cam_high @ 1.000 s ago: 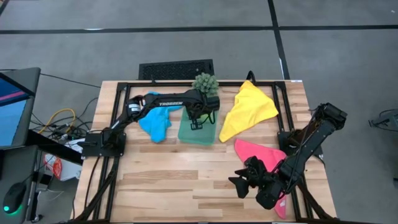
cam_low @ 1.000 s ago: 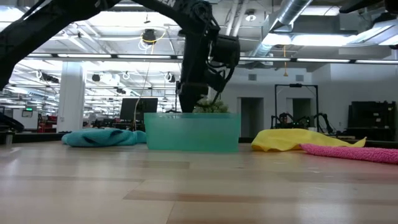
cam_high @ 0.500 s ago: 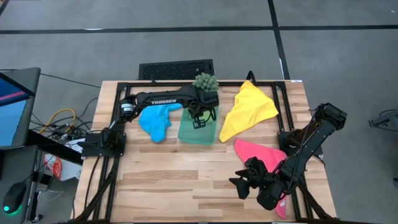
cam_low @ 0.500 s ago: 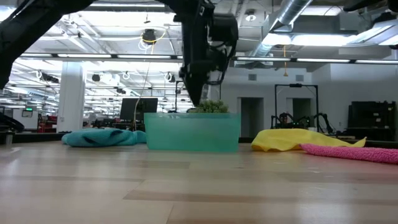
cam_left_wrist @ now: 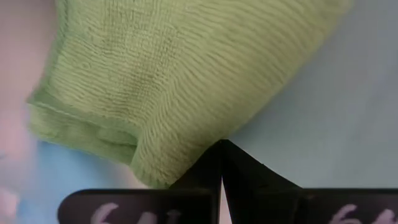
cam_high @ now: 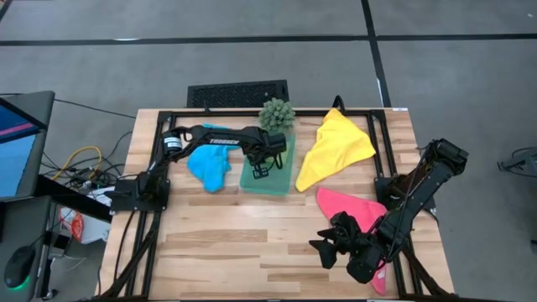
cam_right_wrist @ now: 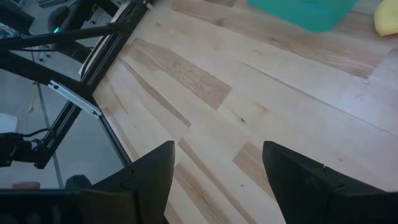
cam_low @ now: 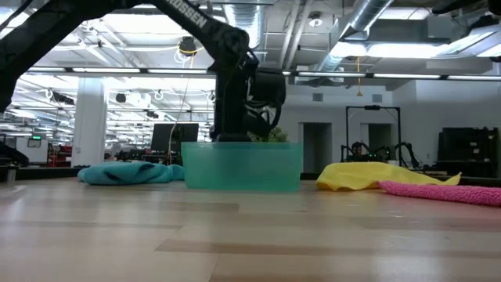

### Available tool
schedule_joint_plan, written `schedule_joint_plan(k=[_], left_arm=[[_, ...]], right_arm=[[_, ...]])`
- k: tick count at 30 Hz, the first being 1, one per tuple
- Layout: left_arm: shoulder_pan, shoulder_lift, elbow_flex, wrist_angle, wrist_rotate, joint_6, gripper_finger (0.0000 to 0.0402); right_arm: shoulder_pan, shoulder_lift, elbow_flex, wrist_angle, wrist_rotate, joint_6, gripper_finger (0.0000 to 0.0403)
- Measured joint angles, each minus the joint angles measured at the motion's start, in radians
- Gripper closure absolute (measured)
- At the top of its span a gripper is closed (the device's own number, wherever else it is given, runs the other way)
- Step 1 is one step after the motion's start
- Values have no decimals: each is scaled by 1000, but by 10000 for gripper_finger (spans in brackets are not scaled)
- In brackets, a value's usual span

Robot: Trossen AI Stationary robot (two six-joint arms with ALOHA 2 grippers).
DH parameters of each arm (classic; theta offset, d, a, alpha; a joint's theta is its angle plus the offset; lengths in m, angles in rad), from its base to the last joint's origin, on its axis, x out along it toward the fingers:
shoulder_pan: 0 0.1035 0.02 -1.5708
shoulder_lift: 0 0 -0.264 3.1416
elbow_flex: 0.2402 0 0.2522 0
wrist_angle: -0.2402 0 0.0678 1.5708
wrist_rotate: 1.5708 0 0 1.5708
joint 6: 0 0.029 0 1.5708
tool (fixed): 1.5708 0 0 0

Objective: Fold microfiber towels
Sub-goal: Put the green micro fiber cloth into the green bin

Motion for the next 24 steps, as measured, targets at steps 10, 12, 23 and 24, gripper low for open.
schedule_joint_plan(k=[10, 12, 23, 24], left_arm=[[4, -123, -5, -19, 34, -14, 401], [8, -165, -5, -21, 38, -25, 401], [15, -127, -4, 50, 91, -38, 401], [13, -108, -6, 47, 87, -34, 401]], right_arm=[[0, 0, 0, 0, -8, 0, 134], [0, 0, 0, 1, -8, 1, 134], [0, 0, 0, 0, -7, 1, 134], [0, 0, 0, 1, -7, 1, 134]])
